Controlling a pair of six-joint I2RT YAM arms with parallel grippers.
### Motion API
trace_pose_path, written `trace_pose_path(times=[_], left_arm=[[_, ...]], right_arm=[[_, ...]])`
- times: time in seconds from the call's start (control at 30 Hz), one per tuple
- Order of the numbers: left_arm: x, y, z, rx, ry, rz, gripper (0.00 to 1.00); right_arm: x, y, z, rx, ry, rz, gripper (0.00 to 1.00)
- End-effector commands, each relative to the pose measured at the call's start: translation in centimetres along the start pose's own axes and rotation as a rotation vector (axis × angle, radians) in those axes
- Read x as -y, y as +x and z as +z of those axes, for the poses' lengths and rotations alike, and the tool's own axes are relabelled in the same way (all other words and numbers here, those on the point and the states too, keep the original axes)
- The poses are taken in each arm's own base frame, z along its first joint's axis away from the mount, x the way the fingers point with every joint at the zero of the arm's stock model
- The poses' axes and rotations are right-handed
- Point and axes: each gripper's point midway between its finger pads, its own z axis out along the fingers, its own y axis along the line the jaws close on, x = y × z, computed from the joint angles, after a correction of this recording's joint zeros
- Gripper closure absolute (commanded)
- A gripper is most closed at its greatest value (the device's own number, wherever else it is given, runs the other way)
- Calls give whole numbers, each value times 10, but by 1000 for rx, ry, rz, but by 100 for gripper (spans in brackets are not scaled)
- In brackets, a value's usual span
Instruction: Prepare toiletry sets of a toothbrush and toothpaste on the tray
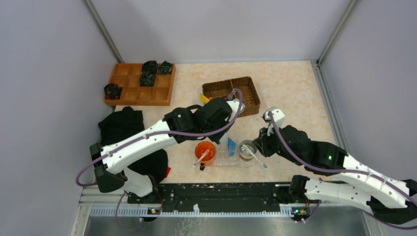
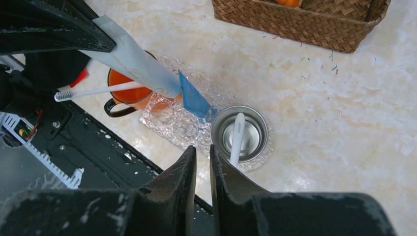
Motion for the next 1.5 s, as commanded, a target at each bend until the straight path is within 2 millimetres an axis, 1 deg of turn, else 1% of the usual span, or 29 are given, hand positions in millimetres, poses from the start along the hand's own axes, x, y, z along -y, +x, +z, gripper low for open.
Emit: trace_pose_path(times=[0.0, 0.3, 0.47, 0.7, 0.8, 0.97, 1.03, 1.1, 1.2, 1.27, 1.33, 1.37, 1.4, 1.47], left_arm=[[-5, -9, -1, 33, -38, 0, 100], [-2, 4, 15, -13, -35, 7, 100], [0, 8, 20, -27, -29, 8, 99], [1, 11, 24, -32, -25, 10, 84], [1, 16, 30, -45, -29, 13, 77], [-2, 26, 40, -85, -63, 2, 62], [-4, 27, 41, -96, -76, -1, 60], [-6, 24, 38, -89, -90, -10, 58], [-12, 12, 26, -47, -117, -29, 57], [-19, -1, 12, 7, -148, -49, 55], [-33, -17, -5, 87, -206, -74, 48], [-41, -24, -15, 130, -245, -92, 44], [-52, -31, -26, 174, -291, -115, 40], [-71, -41, -45, 250, -361, -173, 30]], right_arm=[[-7, -5, -1, 28, -33, 17, 84], [-7, -3, -3, 25, -38, 19, 84], [-6, -1, -2, 22, -36, 20, 84], [-6, -1, -2, 22, -39, 20, 84], [-7, -2, -2, 22, -40, 17, 84], [-7, -2, -2, 20, -42, 15, 84], [-7, -2, -2, 19, -40, 15, 84], [-7, -2, -3, 19, -42, 15, 84], [-7, -2, -1, 16, -40, 14, 84], [-8, -1, 0, 14, -40, 14, 84], [-9, -3, 3, 17, -39, 9, 82], [-10, -7, 4, 25, -35, 5, 81], [-12, -14, 6, 34, -29, -5, 79], [-17, -29, 17, 42, -10, -51, 65]])
